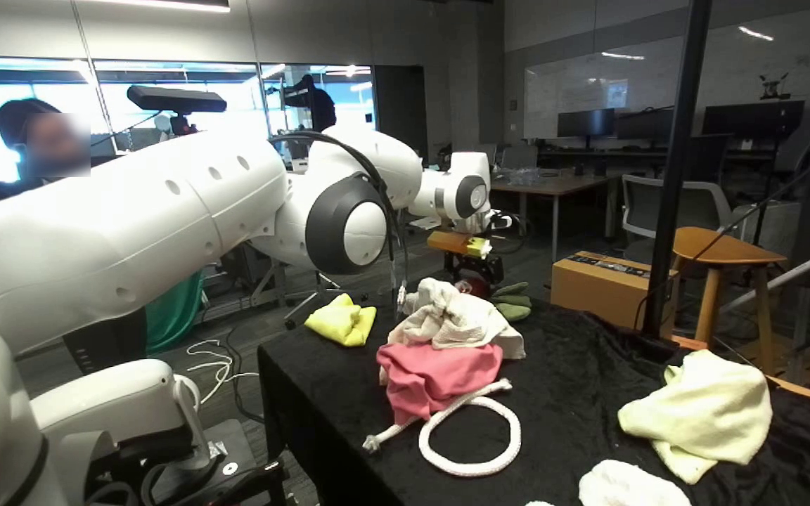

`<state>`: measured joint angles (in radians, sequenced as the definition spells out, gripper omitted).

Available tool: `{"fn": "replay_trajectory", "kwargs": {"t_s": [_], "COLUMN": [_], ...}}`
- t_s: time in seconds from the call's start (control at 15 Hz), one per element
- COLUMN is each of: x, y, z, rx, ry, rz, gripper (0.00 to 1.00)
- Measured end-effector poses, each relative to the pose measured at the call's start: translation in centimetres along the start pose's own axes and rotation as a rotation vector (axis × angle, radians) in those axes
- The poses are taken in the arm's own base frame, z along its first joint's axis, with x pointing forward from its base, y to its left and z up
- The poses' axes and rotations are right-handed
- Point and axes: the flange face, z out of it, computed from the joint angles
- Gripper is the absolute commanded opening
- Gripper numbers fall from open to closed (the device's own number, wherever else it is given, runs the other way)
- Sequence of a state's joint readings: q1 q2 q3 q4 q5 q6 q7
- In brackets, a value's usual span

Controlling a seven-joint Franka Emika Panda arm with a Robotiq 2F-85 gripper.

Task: Put all the items on the table in one place

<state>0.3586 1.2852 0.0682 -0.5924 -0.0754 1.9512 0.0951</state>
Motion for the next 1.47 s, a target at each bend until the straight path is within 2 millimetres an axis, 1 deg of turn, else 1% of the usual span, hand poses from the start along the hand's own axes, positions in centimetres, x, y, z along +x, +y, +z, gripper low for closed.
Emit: {"fn": "replay_trajectory", "kwargs": {"t_s": [0.07,0.2,0.27,0.4,0.47,0.8,0.87,1.0,1.07,1.13,1.33,1.47], "x": [0.2,0.6,0.6,0.7,0.7,0.4,0.4,0.3,0.2,0.2,0.3,0.4], "y": [0.2,0.8,1.0,1.4,1.4,1.4,1.3,1.3,1.3,1.4,1.9,2.6], "z": [-0.1,-0.3,-0.4,-0.3,-0.3,-0.2,-0.3,-0.7,-1.0,-1.5,-3.2,-4.6], "rx": [-0.007,-0.025,-0.034,-0.049,-0.054,-0.061,-0.062,-0.063,-0.065,-0.065,-0.068,-0.070], "ry": [0.021,0.049,0.055,0.059,0.059,0.036,0.028,0.008,0.000,-0.005,-0.016,-0.016], "rz": [0.005,0.011,0.012,0.011,0.011,0.003,0.000,-0.008,-0.010,-0.011,-0.004,0.006], "gripper": [1.00,0.74,0.65,0.51,0.42,0.08,0.06,0.10,0.07,0.09,0.09,0.09]}}
